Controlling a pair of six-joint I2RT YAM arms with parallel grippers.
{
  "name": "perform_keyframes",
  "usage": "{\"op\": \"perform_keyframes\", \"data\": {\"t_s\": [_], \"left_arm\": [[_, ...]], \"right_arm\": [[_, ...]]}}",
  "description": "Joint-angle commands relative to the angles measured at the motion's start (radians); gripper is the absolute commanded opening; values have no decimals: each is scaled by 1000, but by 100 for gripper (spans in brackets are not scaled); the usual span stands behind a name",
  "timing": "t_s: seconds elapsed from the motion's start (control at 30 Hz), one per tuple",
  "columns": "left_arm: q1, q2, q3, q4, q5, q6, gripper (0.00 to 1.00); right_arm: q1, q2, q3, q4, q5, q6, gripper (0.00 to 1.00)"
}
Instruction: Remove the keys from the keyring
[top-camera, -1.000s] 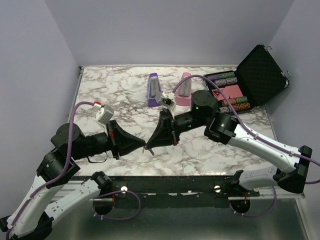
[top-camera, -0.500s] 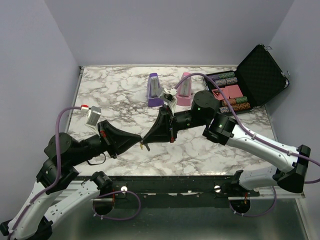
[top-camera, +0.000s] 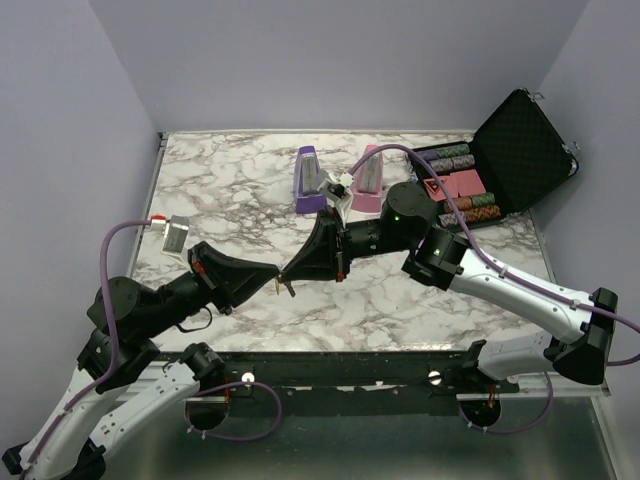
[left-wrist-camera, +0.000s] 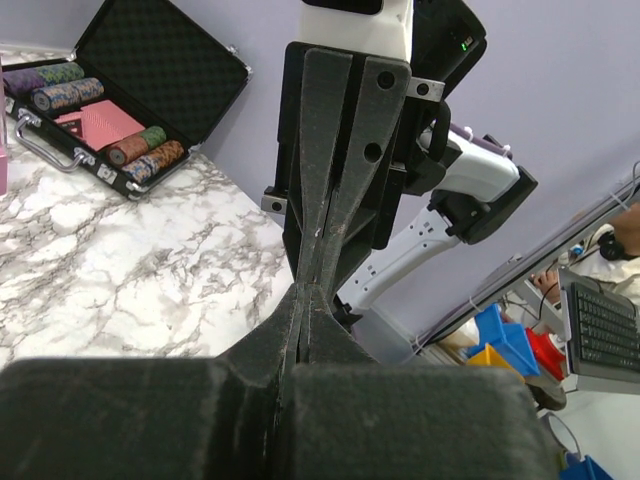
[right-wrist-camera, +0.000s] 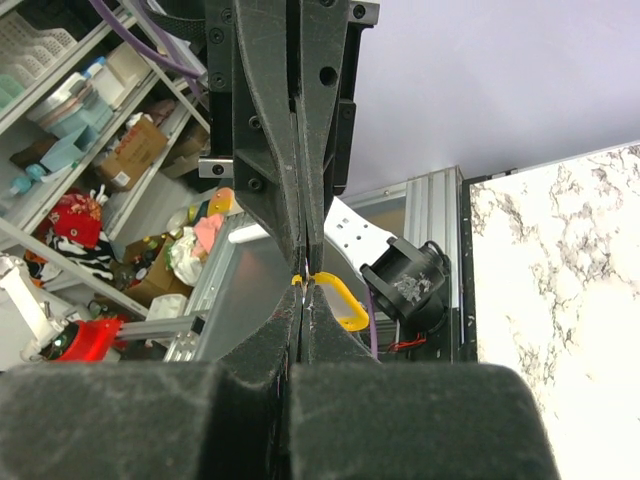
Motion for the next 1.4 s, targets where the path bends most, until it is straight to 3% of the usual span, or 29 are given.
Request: {"op": "perform_keyframes", "data": {"t_s": [0.0,0.3,0.5,0.63,1.07,1.37], "left_arm": [[-5,-13,-20,38,-41,-22,0],[-7,-2,17,-1,-1,24,1],[-8,13,100,-109,-28,98,47],[-7,33,176,-195,-56,153,61],[-7,170,363,-416,71,348,59],[-7,245,453,-517,179,415,56]], "right_arm": [[6,3,-8,58,25,8,1],[6,3,-22,66,28,11,1],[6,1,-18,46,15,5,1],[8,6,3,9,2,-4,1],[8,16,63,-80,-99,-36,1],[8,19,126,-251,-108,-113,1]]}}
